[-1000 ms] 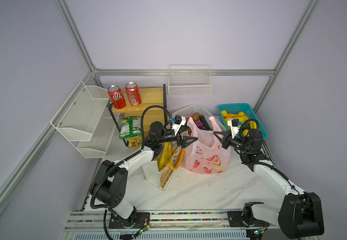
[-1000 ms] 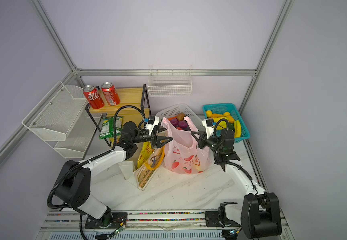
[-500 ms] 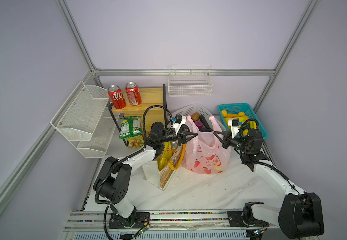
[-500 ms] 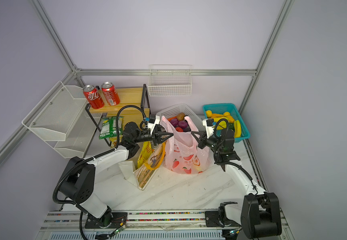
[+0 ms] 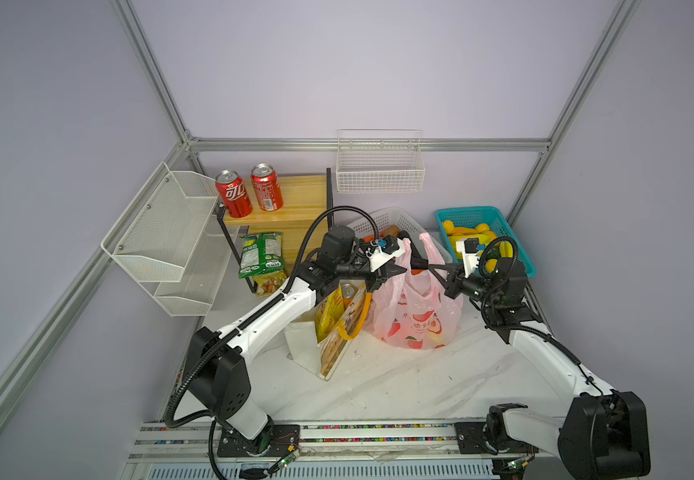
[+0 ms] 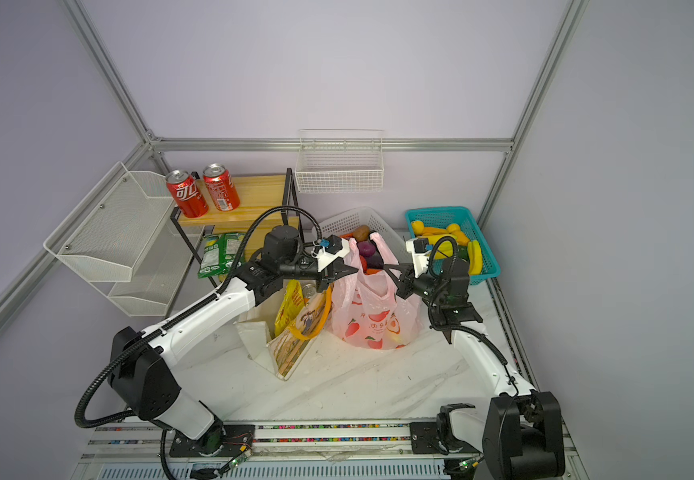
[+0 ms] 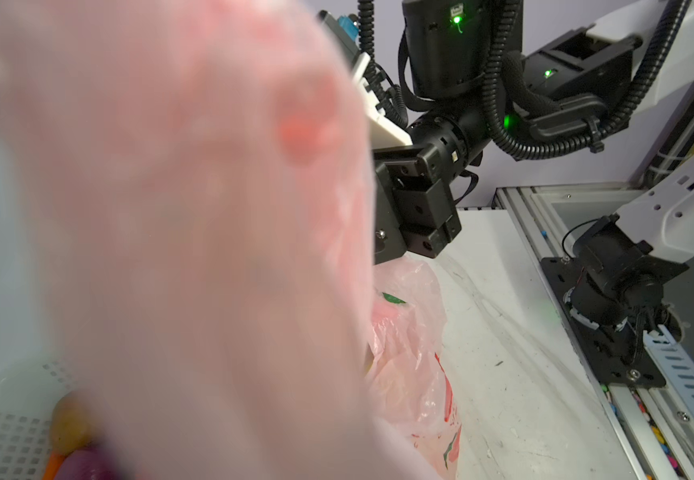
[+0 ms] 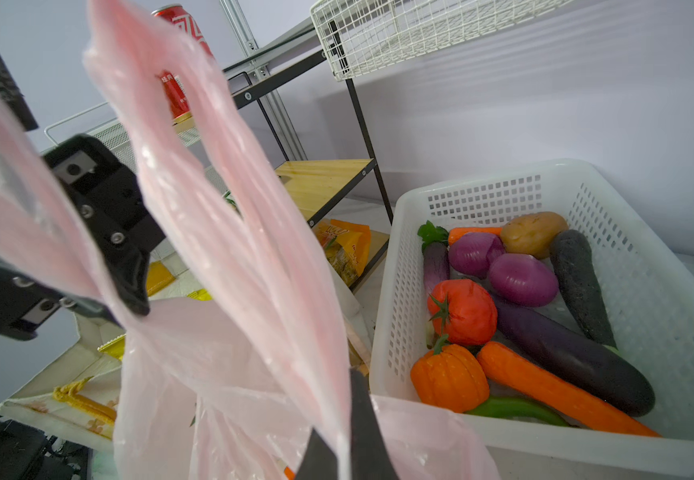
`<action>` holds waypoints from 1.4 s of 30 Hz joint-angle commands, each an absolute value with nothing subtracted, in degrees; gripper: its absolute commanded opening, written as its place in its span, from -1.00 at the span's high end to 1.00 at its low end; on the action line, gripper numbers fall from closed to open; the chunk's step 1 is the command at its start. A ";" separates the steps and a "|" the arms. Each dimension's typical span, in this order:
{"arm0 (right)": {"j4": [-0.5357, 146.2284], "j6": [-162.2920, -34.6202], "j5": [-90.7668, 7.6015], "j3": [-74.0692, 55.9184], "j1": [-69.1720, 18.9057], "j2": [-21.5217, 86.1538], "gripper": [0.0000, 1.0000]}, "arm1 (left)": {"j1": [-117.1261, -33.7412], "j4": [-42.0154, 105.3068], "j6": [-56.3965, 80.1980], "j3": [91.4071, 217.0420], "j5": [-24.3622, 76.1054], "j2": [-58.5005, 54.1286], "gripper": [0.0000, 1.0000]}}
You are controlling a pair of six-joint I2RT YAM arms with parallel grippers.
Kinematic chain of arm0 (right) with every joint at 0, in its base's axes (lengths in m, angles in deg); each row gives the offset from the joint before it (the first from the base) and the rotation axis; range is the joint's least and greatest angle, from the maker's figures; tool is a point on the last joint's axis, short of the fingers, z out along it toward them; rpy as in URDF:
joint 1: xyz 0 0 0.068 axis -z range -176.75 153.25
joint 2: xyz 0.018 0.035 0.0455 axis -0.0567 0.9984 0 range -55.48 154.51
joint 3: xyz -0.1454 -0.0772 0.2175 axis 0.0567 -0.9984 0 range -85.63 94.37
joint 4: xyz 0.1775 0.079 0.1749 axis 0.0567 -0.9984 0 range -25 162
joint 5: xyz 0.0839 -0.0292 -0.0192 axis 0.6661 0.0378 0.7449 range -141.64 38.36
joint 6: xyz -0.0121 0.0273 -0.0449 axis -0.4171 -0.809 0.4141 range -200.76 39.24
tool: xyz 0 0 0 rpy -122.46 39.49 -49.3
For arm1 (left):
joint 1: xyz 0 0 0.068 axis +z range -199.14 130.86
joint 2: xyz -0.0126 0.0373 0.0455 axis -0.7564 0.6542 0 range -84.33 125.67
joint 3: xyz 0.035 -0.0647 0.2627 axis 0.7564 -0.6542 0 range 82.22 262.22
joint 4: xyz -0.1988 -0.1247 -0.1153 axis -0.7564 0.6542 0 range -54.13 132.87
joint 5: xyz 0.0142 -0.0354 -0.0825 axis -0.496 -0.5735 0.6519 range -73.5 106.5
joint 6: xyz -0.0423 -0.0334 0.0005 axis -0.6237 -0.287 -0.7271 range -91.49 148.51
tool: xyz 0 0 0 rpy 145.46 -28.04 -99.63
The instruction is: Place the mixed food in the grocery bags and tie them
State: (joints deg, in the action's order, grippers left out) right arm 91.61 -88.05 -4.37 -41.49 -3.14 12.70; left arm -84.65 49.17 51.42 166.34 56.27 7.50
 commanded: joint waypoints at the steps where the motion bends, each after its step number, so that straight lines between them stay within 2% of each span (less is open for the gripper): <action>1: 90.03 -86.38 -3.05 -39.20 -2.90 12.93 1.00 | -87.02 69.20 67.04 177.98 46.44 9.41 1.00; 9: 91.48 -84.22 -1.78 -39.39 -2.89 12.62 1.00 | -90.32 87.81 75.69 194.38 34.40 18.04 0.99; 13: 92.04 -85.56 -5.22 -40.08 -2.90 12.71 1.00 | -90.45 90.79 76.16 198.10 35.67 19.95 0.96; 17: 92.04 -86.09 -6.42 -40.73 -2.90 12.33 1.00 | -90.19 89.67 74.38 197.03 42.15 19.34 0.65; 23: 92.12 -86.63 -6.61 -40.98 -2.90 11.50 1.00 | -87.37 81.39 69.09 190.03 51.90 16.29 0.21; 29: 92.34 -86.70 -6.36 -41.22 -2.90 11.95 1.00 | -84.38 67.30 63.71 178.06 60.72 10.55 -0.11; 36: 93.18 -87.48 -6.11 -41.86 -2.91 12.06 1.00 | -83.15 48.30 56.13 165.38 63.99 5.72 -0.31; 42: 93.00 -87.26 -5.94 -41.88 -2.90 12.19 1.00 | -81.32 35.37 47.11 159.86 68.85 4.92 -0.49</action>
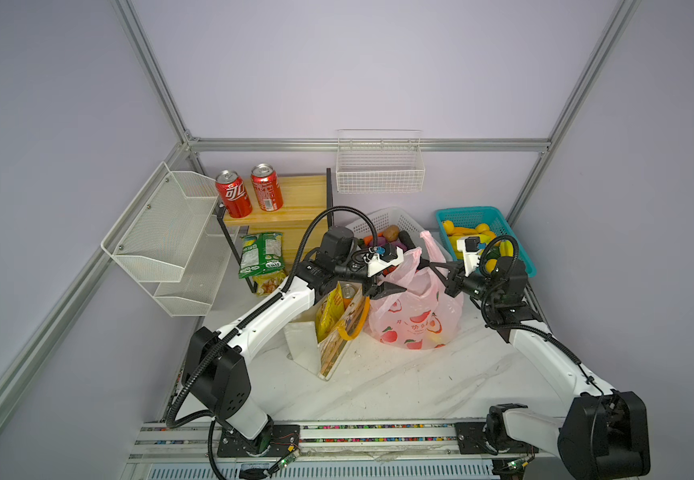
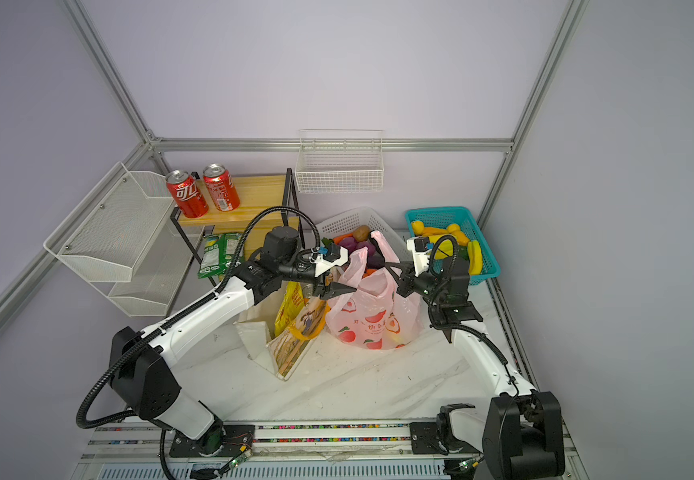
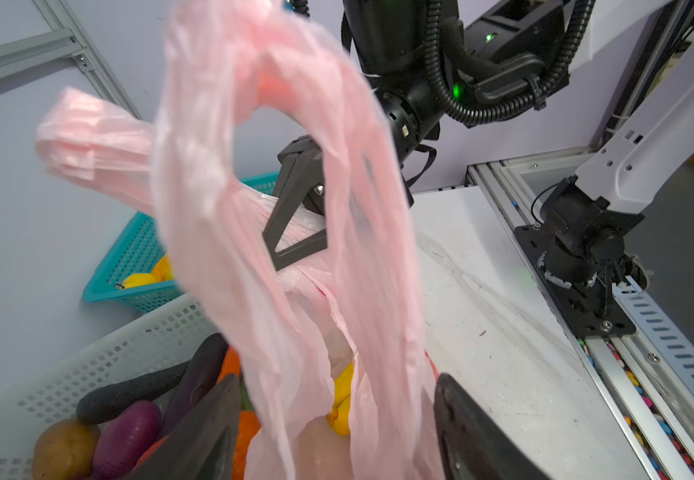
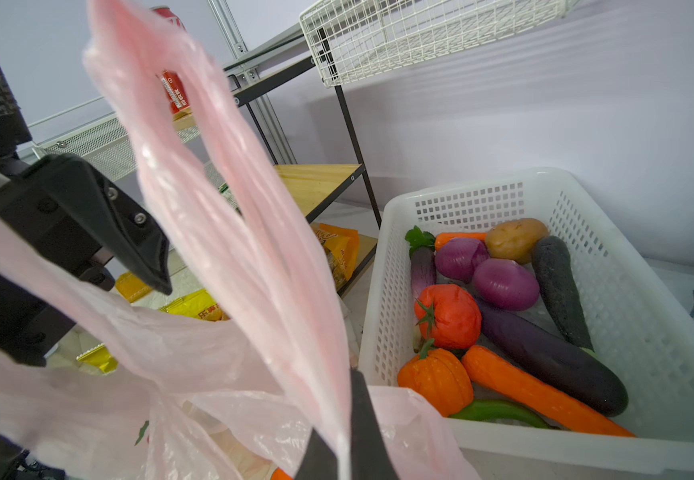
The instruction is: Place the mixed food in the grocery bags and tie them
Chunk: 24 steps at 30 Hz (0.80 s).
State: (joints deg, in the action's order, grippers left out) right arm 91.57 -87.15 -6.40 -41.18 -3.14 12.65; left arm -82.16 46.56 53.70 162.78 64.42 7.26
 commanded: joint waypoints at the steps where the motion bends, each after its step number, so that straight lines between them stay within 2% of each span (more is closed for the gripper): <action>1: 93.01 -87.36 -5.97 -41.87 -2.90 12.21 1.00 | -81.28 34.25 46.35 159.46 69.14 5.00 -0.51; 5: 92.98 -87.52 -5.76 -41.72 -2.90 12.17 1.00 | -81.22 30.39 43.50 158.11 69.41 5.89 -0.55; 8: 92.87 -87.44 -5.89 -41.90 -2.90 11.93 1.00 | -81.17 24.31 40.06 155.38 69.59 6.06 -0.50; 12: 93.39 -87.94 -5.55 -42.08 -2.90 11.75 1.00 | -81.14 17.29 36.49 152.32 68.12 6.32 -0.11; 16: 93.97 -88.49 -5.47 -42.21 -2.95 11.60 1.00 | -80.99 13.82 34.91 150.55 67.85 6.29 0.12; 18: 94.23 -88.68 -5.33 -42.22 -2.90 11.80 1.00 | -80.88 12.83 33.95 150.41 68.14 6.44 0.34; 21: 94.19 -88.76 -5.30 -41.99 -2.95 11.97 1.00 | -80.87 14.91 34.76 150.85 67.51 6.22 0.65; 24: 95.43 -89.38 -4.33 -41.68 -2.93 12.56 1.00 | -80.87 24.53 41.20 153.53 66.33 6.18 0.81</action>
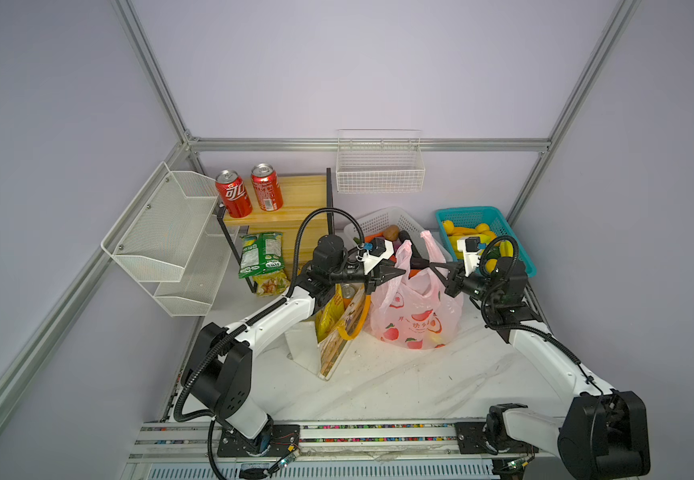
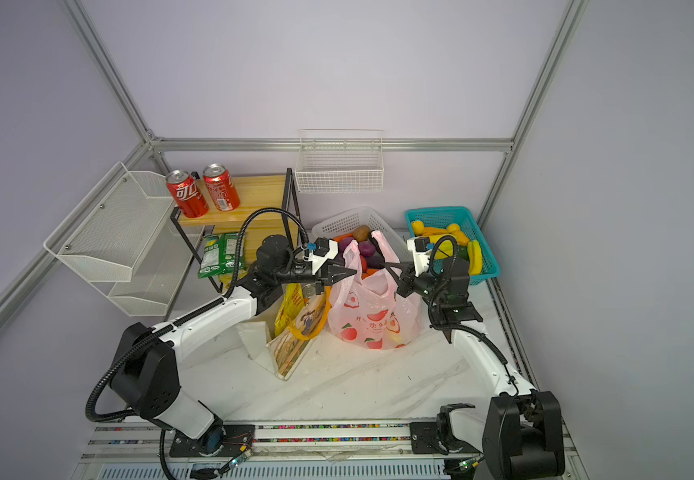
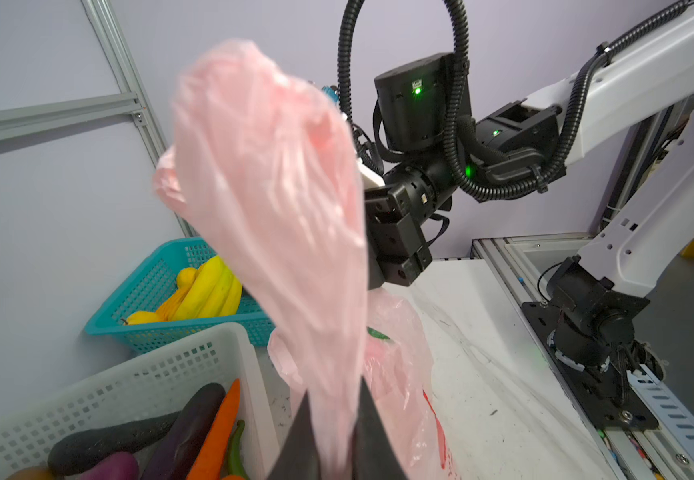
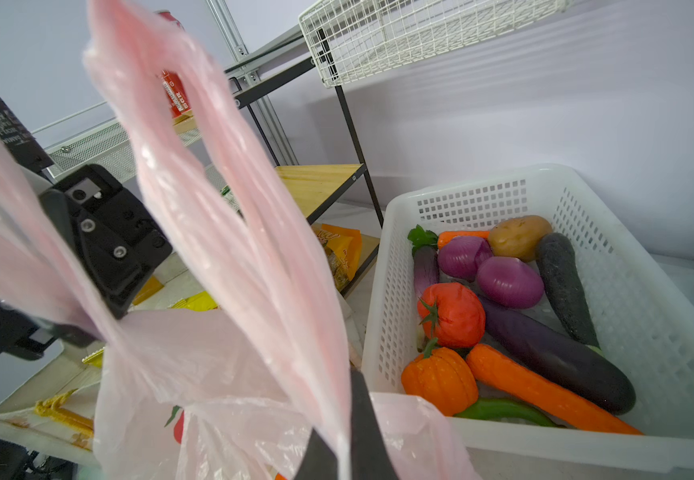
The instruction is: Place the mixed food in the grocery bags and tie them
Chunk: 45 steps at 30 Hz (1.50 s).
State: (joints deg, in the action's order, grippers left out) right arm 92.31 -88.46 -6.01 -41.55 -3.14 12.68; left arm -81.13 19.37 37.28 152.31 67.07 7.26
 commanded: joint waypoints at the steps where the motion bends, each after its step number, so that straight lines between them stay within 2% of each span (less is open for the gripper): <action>1: 96.51 -89.90 -3.77 -41.86 -2.91 12.85 1.00 | -80.95 28.77 43.55 155.00 65.60 6.35 0.84; 6: 98.73 -87.69 -0.34 -42.04 -2.94 13.19 1.00 | -81.73 49.82 56.12 164.30 61.51 8.75 0.94; 12: 96.00 -79.88 2.68 -41.86 -2.90 13.13 1.00 | -83.44 64.14 63.98 175.57 57.69 13.65 0.97; 26: 95.95 -77.91 3.37 -40.91 -2.90 15.31 0.96 | -86.67 76.15 72.60 189.48 50.78 20.25 0.99; 34: 95.22 -76.05 2.75 -41.26 -2.91 14.38 0.78 | -87.05 78.90 73.38 195.19 49.58 22.86 1.00; 45: 98.14 -75.96 5.47 -41.94 -2.90 14.83 0.32 | -87.37 79.08 74.44 196.26 48.67 23.67 1.00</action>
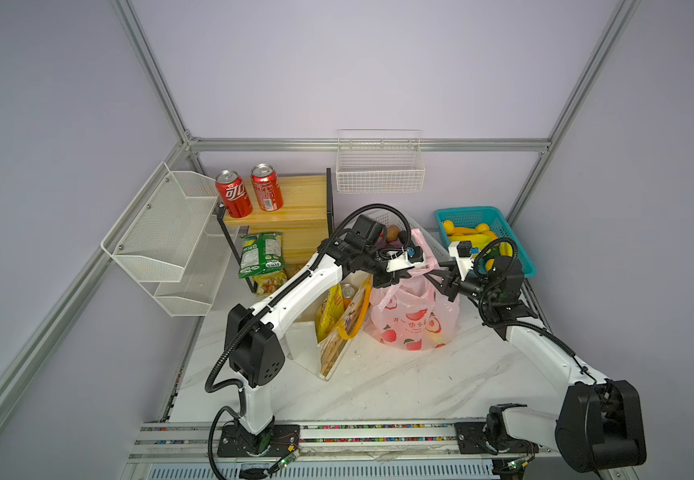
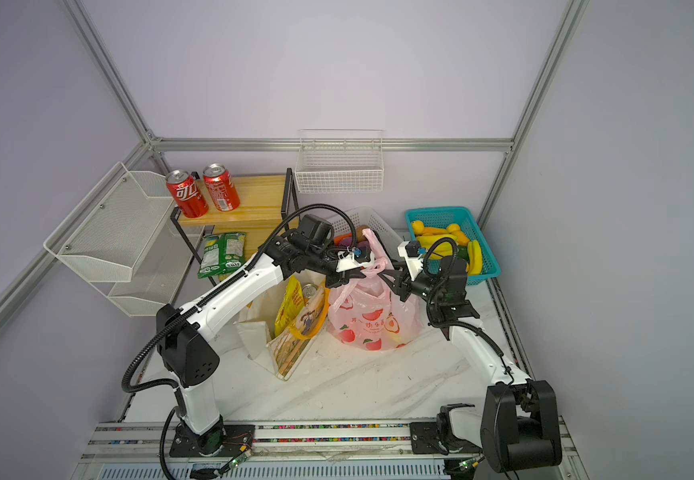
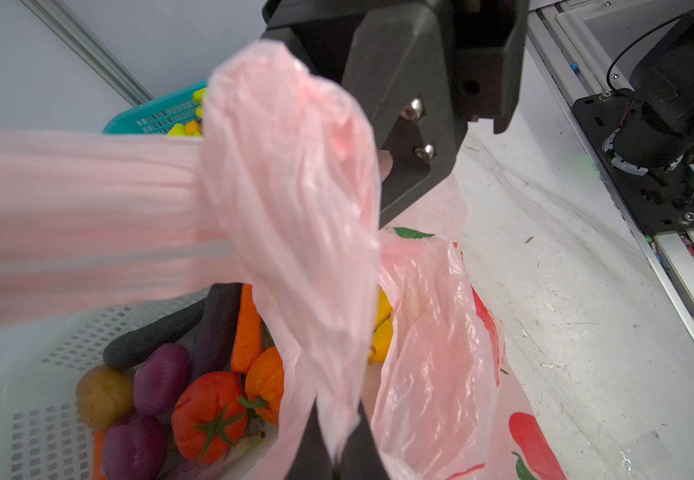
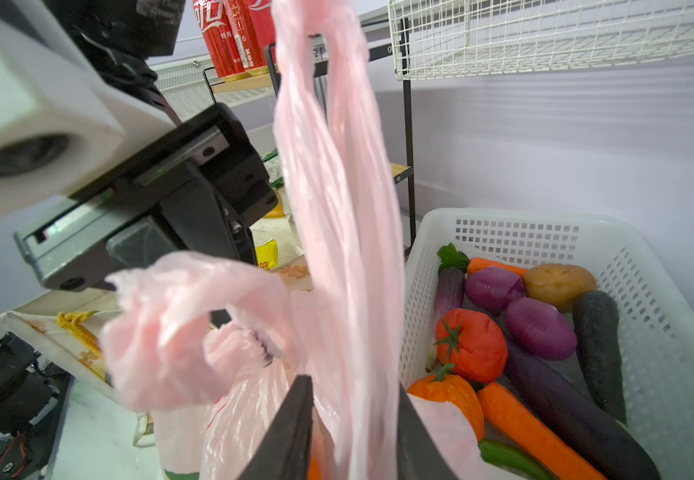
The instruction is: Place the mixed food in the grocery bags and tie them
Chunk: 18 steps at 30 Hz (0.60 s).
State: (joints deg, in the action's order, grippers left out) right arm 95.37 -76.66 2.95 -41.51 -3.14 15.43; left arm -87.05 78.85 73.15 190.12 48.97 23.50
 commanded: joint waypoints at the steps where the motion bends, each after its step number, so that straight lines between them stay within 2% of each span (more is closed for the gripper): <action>1: 98.71 -76.14 6.03 -42.03 -2.93 15.04 0.28 | -87.38 79.11 74.56 196.35 48.52 23.67 1.00; 6: 98.20 -74.85 6.94 -41.56 -2.93 15.61 0.06 | -87.48 79.19 74.85 197.27 47.13 24.19 1.00; 12: 95.26 -70.34 6.27 -40.73 -2.92 16.19 -0.42 | -87.55 79.13 74.66 198.01 48.05 24.38 1.00; 18: 93.00 -67.38 5.58 -38.82 -2.91 17.24 -0.56 | -87.81 79.19 74.61 198.33 48.05 24.47 1.00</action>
State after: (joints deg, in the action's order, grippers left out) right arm 94.56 -71.13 4.85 -41.16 -3.14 16.63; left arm -87.27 79.28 74.16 191.65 47.55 24.38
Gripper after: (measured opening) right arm 0.774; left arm 0.047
